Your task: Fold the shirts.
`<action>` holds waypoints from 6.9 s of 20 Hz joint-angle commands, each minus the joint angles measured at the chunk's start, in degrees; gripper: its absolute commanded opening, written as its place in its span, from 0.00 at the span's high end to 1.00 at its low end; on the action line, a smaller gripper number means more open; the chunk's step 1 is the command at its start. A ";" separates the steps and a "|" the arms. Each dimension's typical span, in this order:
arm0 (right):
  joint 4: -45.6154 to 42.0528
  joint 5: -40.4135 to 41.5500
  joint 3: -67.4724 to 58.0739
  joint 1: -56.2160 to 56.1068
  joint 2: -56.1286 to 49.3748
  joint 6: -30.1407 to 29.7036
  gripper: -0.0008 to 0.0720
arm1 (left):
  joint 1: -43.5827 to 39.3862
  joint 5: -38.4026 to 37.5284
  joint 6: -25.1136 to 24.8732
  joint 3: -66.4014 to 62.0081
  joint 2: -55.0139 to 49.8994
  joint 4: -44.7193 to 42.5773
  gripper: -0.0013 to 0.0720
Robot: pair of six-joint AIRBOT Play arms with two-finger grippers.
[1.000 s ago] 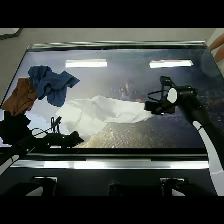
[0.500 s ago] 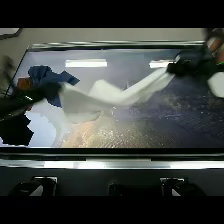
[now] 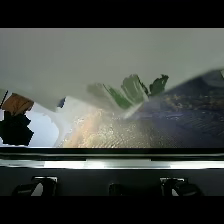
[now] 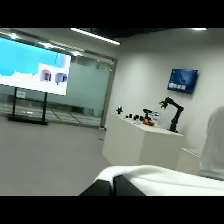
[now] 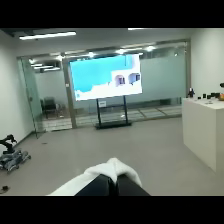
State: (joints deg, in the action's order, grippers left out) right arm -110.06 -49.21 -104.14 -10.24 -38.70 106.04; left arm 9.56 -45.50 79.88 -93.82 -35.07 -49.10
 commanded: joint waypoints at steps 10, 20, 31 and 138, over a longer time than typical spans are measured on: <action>-3.04 -8.94 -0.79 0.04 -39.69 13.33 0.92 | 0.35 -4.55 -2.01 17.75 -30.53 -9.18 0.94; 14.25 -6.29 -0.79 0.04 -61.99 27.74 0.93 | -3.45 -9.42 -1.88 18.88 -55.08 -6.58 0.94; 38.95 -46.99 2.84 30.86 -53.27 -8.61 0.44 | 13.22 -40.65 -2.54 26.69 -50.16 -10.69 0.40; 29.88 -42.49 38.18 29.46 -43.56 -12.50 0.32 | 9.86 -36.44 -8.24 47.34 -43.93 -16.28 0.34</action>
State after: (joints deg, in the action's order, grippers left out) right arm -80.03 -95.39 -75.44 16.40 -88.18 94.91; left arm 17.23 -88.47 74.61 -60.75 -85.67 -65.45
